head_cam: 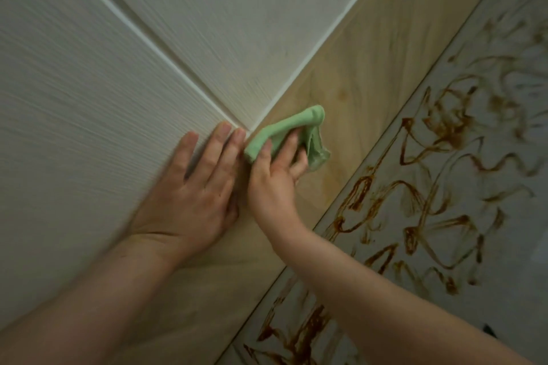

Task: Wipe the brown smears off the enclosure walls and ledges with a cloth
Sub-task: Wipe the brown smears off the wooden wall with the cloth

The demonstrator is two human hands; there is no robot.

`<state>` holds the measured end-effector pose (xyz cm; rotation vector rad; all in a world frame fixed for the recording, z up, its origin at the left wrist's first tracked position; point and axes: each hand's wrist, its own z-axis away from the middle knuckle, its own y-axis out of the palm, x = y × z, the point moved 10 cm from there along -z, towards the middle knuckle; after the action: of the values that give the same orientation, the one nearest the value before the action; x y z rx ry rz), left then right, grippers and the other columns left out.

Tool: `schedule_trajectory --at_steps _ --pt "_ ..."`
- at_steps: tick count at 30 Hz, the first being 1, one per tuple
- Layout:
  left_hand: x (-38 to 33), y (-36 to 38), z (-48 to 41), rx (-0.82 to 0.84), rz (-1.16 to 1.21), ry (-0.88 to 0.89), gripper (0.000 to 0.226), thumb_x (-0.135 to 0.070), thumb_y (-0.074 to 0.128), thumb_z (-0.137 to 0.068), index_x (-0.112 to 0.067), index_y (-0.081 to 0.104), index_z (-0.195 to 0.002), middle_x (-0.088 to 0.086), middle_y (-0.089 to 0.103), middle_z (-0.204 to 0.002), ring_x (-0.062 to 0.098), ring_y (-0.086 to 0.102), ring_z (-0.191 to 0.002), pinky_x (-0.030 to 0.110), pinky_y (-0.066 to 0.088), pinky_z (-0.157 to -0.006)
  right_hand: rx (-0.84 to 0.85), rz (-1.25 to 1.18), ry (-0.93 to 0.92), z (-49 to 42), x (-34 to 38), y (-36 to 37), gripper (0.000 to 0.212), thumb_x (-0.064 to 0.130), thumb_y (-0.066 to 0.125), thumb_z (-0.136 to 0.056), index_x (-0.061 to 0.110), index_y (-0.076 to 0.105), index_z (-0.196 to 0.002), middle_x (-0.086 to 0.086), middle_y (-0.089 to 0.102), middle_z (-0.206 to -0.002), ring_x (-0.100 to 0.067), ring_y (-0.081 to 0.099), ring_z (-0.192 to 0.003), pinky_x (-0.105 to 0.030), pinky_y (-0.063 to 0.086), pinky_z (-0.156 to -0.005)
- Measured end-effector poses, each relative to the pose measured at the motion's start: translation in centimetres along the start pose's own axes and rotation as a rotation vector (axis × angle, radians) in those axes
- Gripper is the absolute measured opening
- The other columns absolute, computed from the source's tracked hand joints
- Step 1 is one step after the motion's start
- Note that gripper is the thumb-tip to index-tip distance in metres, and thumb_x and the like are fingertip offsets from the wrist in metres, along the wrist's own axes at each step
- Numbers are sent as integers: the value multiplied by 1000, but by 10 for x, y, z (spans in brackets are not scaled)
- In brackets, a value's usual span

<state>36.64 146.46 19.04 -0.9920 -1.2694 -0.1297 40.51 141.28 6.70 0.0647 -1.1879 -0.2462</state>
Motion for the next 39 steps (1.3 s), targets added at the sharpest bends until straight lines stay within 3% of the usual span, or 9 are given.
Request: schedule_trajectory --at_steps 5,10,13,18,20,22,26,32,39 --pt "0 2 0 14 -75 -1 75 -41 42 -98 7 33 -156 20 24 -168 37 26 -155 60 14 -126 -214 15 39 -119 39 -80 64 69 17 -103 51 -3 -160 1 -12 -170 -40 7 -156 -69 15 -121" --pt "0 4 2 44 -112 -8 79 -44 39 -98 6 28 -158 19 22 -169 35 23 -156 61 16 -125 -347 -28 128 -187 25 -131 61 65 14 -105 47 2 -162 -4 -4 -172 -38 9 -156 -68 14 -122" --pt "-2 1 -2 57 -127 7 80 -46 39 -98 4 27 -159 17 21 -170 34 23 -156 59 18 -125 -270 1 143 -143 -9 -98 61 65 15 -105 47 1 -162 1 -5 -172 -34 6 -158 -67 11 -123" --pt "-2 -1 -3 266 -46 -53 73 -40 39 -96 4 37 -155 14 11 -172 33 14 -158 59 3 -127 135 1 301 -11 -96 -11 72 67 26 -103 43 -8 -162 11 -19 -169 -31 4 -159 -58 16 -126" --pt "-6 -7 -10 340 56 -46 69 -40 51 -89 7 58 -139 13 8 -173 35 10 -159 61 3 -126 158 11 349 -12 -98 -13 74 65 29 -104 38 -6 -163 6 -16 -169 -32 4 -158 -53 16 -126" --pt "-11 -17 -31 324 131 18 71 -39 66 -80 10 63 -131 18 10 -171 36 12 -158 60 8 -126 83 -16 371 -47 -81 -34 72 65 26 -104 37 -4 -164 1 -13 -169 -35 4 -157 -54 14 -125" --pt "-11 -24 -114 220 136 92 91 -40 60 -82 8 34 -155 23 12 -170 37 10 -158 53 6 -129 -94 -42 281 -145 -26 -102 68 67 22 -104 42 1 -163 -1 -9 -169 -39 8 -155 -59 12 -123" --pt "-13 -3 -241 162 6 82 84 -45 24 -97 2 -2 -162 21 -5 -171 35 -9 -159 52 -8 -127 -170 -47 254 -197 -43 -134 62 66 22 -104 49 3 -161 3 -5 -171 -36 5 -156 -60 9 -125" --pt "-13 19 -270 174 14 142 83 -47 19 -100 8 6 -160 27 5 -169 39 -1 -158 58 -5 -126 73 -124 737 -96 -198 -55 61 48 5 -111 24 -4 -165 -4 -9 -173 -27 -7 -160 -52 -1 -128"
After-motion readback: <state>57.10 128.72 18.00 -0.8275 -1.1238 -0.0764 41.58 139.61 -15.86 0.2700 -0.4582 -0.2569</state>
